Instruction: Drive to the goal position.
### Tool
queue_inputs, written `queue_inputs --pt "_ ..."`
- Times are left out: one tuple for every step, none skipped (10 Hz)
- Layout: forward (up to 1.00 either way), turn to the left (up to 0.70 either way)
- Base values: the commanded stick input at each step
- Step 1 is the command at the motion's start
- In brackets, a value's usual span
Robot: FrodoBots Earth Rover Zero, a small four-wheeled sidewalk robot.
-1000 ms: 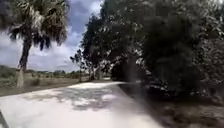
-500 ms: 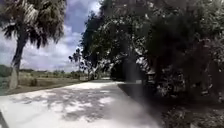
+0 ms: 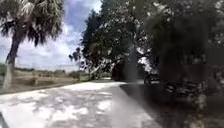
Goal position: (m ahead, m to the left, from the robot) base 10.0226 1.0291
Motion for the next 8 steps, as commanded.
queue_inputs --pt "0.69 0.01" --pt "0.69 0.01" --pt "0.69 0.01" --pt "0.69 0.01" --pt "0.69 0.01" --pt "0.69 0.01" --pt "0.69 0.01" --pt "0.69 0.01"
